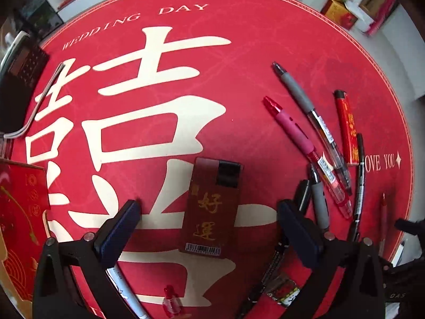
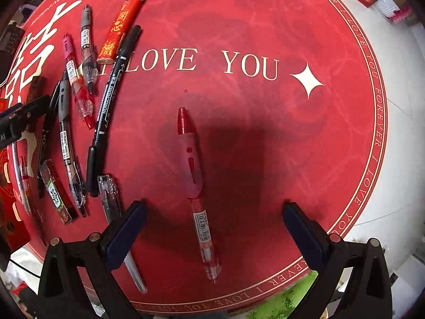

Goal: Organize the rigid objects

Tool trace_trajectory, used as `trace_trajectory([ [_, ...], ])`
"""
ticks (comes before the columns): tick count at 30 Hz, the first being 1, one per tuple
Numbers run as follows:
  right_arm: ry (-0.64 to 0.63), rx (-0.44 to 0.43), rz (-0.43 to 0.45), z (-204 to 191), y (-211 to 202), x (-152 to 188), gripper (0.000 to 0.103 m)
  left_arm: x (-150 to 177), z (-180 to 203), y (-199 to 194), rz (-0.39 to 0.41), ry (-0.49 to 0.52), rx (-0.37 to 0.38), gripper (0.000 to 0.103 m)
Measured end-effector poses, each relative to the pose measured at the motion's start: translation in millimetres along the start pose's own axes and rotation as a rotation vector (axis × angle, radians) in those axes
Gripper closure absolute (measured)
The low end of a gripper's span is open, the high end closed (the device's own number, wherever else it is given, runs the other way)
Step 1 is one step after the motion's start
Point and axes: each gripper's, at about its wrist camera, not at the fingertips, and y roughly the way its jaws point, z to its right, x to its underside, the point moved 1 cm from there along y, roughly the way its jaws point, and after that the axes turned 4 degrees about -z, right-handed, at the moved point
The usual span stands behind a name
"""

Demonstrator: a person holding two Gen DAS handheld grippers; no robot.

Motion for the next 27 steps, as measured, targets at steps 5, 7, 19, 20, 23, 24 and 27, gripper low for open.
trace_trajectory([
  [5, -0.007, 0.001, -0.033, -1.0, 1.2, 1.2, 0.000, 10.5, 7.7, 0.6, 0.019, -0.001, 0.001, 0.000],
  [7, -0.003, 0.001, -0.040, 0.6, 1.7, -1.9, 0.000, 14.8, 5.1, 2.2, 0.017, -0.001, 0.000, 0.000],
  [19, -0.145, 0.035, 0.042, -34.1, -11.9, 8.6, 0.043, 31.8, 63.2, -21.8, -0.010, 0.095, 0.006, 0.005],
  [20, -0.149, 0.036, 0.044, -36.5, -12.8, 9.1, 0.054, 31.0, 67.1, -21.7, -0.012, 0.110, 0.008, 0.006],
  [23, -0.167, 0.040, 0.036, -47.7, -14.3, 9.7, 0.093, 30.8, 74.1, -24.4, -0.011, 0.135, 0.012, 0.014],
  [24, -0.165, 0.037, 0.029, -49.1, -14.2, 9.3, 0.093, 31.8, 78.5, -26.0, -0.005, 0.145, 0.014, 0.019],
  [27, -0.132, 0.000, 0.012, -49.4, -13.6, 9.9, 0.093, 35.3, 89.1, -30.5, 0.012, 0.173, 0.017, 0.042],
])
